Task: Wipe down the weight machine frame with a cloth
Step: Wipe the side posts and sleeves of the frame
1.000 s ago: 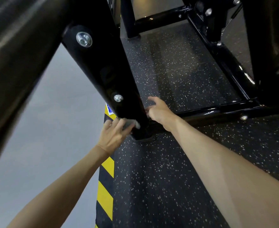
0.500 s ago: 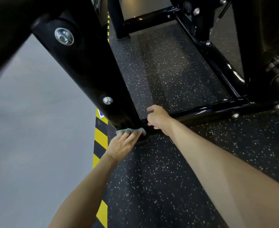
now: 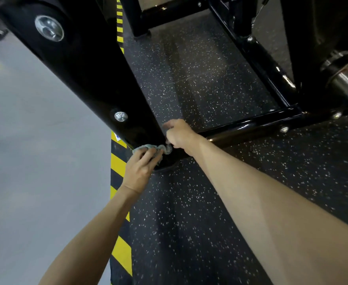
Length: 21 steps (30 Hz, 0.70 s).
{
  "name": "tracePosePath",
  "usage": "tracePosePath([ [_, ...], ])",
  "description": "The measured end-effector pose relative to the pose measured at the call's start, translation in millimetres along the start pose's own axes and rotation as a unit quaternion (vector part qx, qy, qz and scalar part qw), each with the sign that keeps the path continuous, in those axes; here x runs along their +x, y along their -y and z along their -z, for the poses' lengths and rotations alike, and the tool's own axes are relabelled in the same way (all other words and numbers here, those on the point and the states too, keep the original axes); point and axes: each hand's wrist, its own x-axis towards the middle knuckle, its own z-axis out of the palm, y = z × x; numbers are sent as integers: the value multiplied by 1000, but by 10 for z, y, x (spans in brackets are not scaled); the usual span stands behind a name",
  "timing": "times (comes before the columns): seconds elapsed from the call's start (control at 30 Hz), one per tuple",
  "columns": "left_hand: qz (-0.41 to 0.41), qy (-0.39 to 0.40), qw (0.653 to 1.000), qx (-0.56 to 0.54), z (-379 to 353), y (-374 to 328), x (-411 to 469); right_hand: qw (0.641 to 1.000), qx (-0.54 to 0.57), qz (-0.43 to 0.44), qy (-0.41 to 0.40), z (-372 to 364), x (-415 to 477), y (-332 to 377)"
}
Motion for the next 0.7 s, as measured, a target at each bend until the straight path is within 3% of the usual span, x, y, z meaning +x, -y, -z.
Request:
tracePosePath([
  [0.17,42,140,989,-1,-398,-226,-403,999,-43,-14,7,50,32,-91],
  [0.3,105,161,981,-17,-609,-392,-573,996,-85,-23,18,151,58,-189],
  [0.37,168,164,971,-41,-604,-550,-493,994,-97,-38,14,224,61,-254],
  [0.43,315,189,922,-124,-635,-710,-479,994,-104,-44,1,270,63,-267],
  [0.47,435,175,862,-191,-620,-761,-461,994,-99,-45,-8,272,50,-253],
  [0.5,574,136,768,-249,-553,-791,-392,994,-94,-46,-17,258,24,-236],
  [0.57,790,20,556,-258,-453,-734,-276,993,-109,-31,-15,220,-13,-192],
  [0.6,851,-39,454,-261,-423,-687,-225,993,-118,-26,-3,198,-25,-176],
  [0.63,877,-86,375,-288,-409,-649,-163,991,-128,-25,12,175,-25,-172],
  [0.7,872,-155,266,-380,-376,-608,-16,989,-142,-31,40,159,-42,-165],
])
